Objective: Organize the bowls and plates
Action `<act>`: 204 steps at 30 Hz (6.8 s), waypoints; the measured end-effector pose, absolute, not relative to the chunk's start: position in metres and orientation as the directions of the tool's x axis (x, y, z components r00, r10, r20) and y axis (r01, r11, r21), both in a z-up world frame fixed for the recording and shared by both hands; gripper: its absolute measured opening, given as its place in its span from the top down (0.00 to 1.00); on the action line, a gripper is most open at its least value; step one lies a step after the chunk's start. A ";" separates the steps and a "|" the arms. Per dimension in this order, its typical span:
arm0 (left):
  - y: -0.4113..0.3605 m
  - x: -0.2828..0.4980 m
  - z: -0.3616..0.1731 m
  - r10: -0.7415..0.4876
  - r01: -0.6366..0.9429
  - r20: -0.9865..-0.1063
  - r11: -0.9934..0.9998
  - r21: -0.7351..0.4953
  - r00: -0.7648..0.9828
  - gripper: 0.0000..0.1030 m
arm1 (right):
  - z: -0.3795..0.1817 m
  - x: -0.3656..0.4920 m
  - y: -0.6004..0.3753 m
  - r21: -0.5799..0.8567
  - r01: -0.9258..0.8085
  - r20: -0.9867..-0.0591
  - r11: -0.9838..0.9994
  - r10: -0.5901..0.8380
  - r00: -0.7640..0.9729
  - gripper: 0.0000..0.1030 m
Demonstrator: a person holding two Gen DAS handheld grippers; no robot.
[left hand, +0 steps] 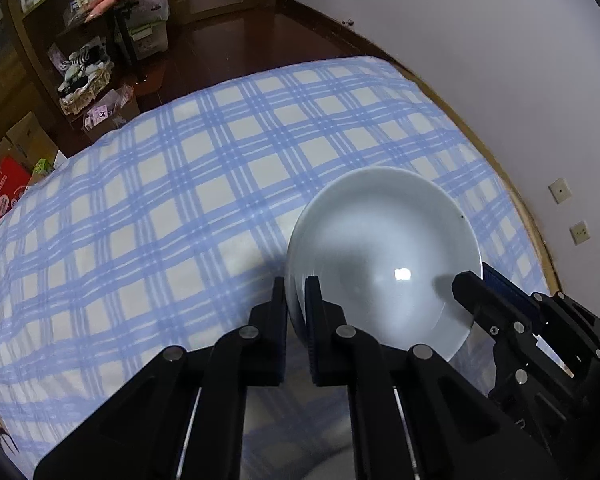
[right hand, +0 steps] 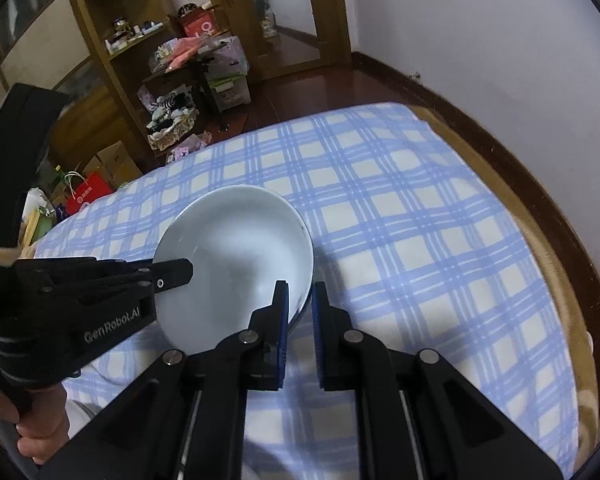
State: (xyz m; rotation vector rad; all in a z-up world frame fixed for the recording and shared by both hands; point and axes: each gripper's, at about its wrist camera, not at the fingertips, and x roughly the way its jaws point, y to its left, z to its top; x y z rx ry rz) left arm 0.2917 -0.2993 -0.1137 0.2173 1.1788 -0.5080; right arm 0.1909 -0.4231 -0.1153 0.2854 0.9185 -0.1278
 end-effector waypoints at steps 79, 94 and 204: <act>-0.155 0.140 -0.001 -0.226 0.432 -0.875 0.901 -0.022 0.428 0.19 | -0.049 0.035 -0.358 0.192 0.241 -0.767 0.951 -0.008 0.642 0.09; -0.151 0.155 -0.036 -0.199 0.448 -0.893 0.894 0.002 0.403 0.12 | -0.078 0.036 -0.359 0.171 0.276 -0.795 0.946 -0.033 0.605 0.08; -0.184 0.177 -0.134 -0.196 0.541 -0.961 0.839 -0.063 0.193 0.12 | -0.134 0.049 -0.376 0.168 0.321 -0.858 0.932 -0.023 0.514 0.78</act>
